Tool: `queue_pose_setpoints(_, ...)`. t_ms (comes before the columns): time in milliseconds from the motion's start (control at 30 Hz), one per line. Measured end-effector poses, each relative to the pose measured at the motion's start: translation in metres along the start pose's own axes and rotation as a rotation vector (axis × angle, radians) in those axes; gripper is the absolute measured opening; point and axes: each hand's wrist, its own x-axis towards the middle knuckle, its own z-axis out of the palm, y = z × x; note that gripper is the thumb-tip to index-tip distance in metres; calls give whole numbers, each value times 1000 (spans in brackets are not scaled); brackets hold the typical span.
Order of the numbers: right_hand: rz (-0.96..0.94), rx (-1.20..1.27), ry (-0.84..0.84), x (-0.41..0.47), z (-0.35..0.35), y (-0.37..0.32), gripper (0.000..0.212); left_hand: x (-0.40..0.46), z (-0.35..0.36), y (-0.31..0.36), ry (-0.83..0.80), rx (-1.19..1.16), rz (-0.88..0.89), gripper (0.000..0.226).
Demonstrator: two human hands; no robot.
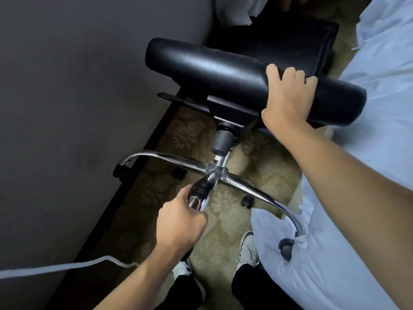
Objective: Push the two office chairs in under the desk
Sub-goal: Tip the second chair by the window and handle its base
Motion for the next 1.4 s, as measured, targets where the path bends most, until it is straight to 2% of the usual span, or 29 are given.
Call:
queue_pose_setpoints(333, 65, 45, 99, -59, -17, -21, 83, -33, 6, -54, 2, -100, 24, 76)
queue_pose_setpoints(600, 130, -10, 184, -133, -34, -57, 89, -68, 18, -120, 15, -52, 51, 68)
queue_pose_setpoints(900, 138, -85, 95, -217, -56, -96, 92, -97, 39, -189, 63, -77, 117, 68)
queue_pose_setpoints(1167, 62, -4, 124, -286, -59, -102, 90, -116, 61, -246, 155, -67, 161, 67)
queue_pose_setpoints(1400, 36, 4, 50, -339, -58, -104, 90, -130, 77, -286, -21, -121, 130, 71)
